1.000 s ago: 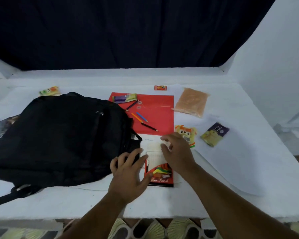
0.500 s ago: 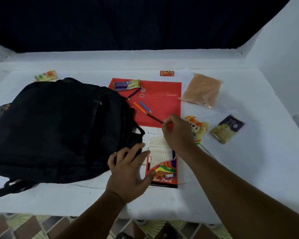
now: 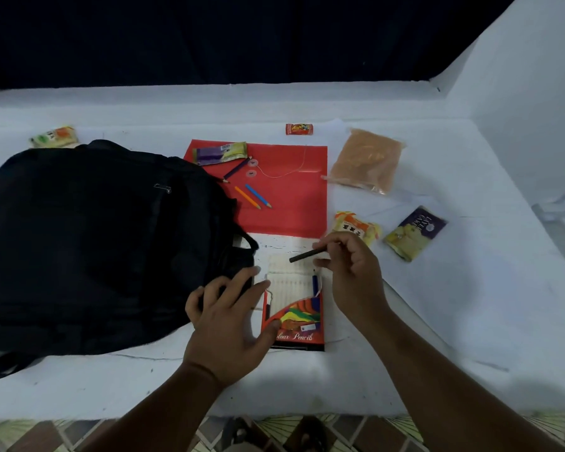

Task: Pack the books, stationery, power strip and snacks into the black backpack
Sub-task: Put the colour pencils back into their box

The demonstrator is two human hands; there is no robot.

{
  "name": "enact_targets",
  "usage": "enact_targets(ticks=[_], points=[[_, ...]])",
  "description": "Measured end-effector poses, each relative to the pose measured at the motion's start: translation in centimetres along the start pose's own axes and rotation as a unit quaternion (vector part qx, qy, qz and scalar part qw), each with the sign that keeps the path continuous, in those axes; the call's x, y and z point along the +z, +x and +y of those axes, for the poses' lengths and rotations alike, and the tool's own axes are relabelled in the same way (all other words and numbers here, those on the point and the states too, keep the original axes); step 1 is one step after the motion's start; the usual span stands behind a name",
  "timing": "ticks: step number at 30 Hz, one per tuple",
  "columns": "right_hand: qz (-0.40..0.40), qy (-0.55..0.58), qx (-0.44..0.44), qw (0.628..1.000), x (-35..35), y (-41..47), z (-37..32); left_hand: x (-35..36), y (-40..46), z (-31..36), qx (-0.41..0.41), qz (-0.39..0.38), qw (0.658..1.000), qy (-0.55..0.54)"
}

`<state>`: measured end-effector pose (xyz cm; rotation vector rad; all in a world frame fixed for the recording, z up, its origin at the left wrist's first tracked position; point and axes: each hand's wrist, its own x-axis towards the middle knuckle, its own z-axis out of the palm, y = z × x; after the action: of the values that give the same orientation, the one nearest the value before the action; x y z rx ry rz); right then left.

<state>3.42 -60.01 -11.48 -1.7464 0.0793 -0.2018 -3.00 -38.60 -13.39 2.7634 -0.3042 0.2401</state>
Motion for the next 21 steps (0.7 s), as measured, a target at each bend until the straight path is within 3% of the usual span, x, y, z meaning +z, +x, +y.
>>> enact_targets(ticks=[7,16,21], points=[[-0.053,-0.120,-0.043,0.990,0.3,0.9,0.1,0.0,0.1,-0.1,0.000,-0.005,1.000,-0.001],[-0.116,-0.294,-0.080,0.945,1.0,0.1,1.6,0.0,0.1,-0.2,-0.005,-0.012,1.000,-0.006],[-0.065,-0.209,-0.053,0.974,0.6,0.0,1.7,0.0,0.0,-0.2,-0.001,-0.010,1.000,-0.007]])
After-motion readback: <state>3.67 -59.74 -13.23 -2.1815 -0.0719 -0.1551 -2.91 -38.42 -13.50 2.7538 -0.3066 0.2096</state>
